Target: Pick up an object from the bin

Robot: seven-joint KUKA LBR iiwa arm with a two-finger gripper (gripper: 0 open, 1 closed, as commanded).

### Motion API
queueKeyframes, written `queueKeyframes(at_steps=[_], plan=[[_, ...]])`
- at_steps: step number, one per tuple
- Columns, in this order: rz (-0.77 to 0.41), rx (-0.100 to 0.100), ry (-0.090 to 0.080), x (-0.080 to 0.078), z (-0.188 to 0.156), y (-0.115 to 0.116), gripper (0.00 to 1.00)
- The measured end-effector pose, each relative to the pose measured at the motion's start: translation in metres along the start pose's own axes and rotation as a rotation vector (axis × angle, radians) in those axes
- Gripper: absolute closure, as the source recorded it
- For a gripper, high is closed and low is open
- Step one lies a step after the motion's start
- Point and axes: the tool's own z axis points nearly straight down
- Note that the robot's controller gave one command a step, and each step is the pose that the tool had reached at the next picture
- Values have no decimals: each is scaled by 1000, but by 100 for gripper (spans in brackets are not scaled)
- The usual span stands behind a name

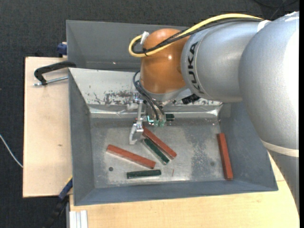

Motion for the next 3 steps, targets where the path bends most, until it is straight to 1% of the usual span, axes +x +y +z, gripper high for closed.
queueKeyframes(at_steps=[1,2,3], plan=[[2,-1,-8,-2,-5,-1,0],[120,-2,-13,36,39,23,0],[108,-1,-11,53,58,41,0]])
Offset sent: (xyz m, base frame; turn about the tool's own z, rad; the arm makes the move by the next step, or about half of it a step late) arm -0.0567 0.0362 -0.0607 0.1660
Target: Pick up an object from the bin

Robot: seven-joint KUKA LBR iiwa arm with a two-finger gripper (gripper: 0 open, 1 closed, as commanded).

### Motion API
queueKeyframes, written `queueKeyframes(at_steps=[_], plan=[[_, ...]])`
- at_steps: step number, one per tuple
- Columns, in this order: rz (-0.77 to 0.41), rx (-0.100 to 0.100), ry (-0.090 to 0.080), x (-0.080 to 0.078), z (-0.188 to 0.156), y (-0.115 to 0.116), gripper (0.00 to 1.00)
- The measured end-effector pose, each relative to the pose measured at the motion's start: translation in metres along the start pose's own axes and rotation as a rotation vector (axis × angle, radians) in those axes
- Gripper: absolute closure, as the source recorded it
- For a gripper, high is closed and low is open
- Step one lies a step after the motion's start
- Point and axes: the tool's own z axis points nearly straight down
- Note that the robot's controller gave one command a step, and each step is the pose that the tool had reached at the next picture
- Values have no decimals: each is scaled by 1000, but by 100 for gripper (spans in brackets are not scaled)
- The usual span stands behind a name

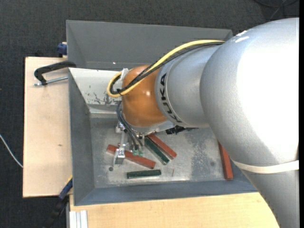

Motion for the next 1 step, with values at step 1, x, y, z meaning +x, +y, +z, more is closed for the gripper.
queueKeyframes(at_steps=[1], plan=[[48,-1,3,8,-22,-10,0]])
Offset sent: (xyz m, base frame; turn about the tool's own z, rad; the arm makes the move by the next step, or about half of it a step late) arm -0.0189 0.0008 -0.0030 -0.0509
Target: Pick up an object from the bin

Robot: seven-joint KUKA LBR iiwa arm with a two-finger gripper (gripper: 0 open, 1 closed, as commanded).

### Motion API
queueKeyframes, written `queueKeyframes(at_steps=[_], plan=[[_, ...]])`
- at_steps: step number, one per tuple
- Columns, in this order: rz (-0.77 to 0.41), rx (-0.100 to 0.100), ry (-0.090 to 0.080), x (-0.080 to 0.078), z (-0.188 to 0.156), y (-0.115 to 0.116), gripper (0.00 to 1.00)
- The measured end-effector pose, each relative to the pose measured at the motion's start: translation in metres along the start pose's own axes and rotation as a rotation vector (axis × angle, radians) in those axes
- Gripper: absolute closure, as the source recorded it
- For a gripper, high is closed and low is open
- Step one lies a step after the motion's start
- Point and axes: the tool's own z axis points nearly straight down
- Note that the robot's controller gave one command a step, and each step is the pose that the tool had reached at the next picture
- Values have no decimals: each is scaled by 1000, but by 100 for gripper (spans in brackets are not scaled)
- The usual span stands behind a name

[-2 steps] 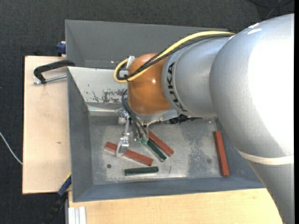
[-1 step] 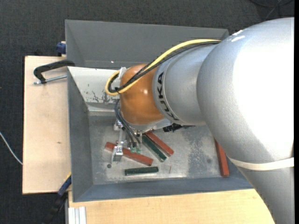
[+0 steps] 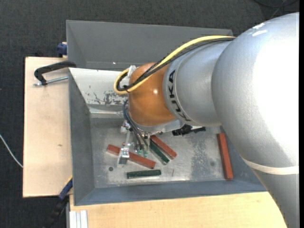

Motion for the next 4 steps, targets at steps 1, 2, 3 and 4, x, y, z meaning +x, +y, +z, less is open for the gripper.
queueKeyframes(at_steps=[1,2,3,4], plan=[[-67,1,0,7,13,6,0],[118,-7,3,14,19,2,100],[119,-7,3,14,19,2,100],[118,-6,3,15,17,2,100]])
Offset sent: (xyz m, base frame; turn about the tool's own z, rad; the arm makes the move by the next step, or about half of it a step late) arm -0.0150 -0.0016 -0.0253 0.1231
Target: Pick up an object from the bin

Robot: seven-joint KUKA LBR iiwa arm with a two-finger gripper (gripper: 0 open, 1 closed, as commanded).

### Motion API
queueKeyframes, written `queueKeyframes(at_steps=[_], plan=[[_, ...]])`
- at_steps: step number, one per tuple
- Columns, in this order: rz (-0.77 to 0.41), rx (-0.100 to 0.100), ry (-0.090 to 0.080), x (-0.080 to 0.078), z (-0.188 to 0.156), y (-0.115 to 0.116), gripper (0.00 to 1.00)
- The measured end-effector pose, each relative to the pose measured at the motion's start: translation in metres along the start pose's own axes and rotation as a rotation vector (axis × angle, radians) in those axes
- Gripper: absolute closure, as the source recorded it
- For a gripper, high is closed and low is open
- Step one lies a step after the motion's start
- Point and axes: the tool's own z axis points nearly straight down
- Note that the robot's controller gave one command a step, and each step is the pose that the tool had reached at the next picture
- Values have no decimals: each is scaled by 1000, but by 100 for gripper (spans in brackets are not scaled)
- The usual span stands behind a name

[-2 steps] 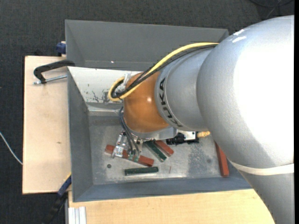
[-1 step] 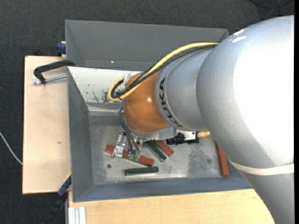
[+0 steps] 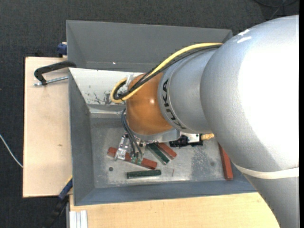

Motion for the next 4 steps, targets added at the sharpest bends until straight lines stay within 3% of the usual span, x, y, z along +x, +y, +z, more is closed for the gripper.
queueKeyframes(at_steps=[2,4], plan=[[0,3,-7,-1,-22,0,100],[0,8,0,1,-54,-1,100]])
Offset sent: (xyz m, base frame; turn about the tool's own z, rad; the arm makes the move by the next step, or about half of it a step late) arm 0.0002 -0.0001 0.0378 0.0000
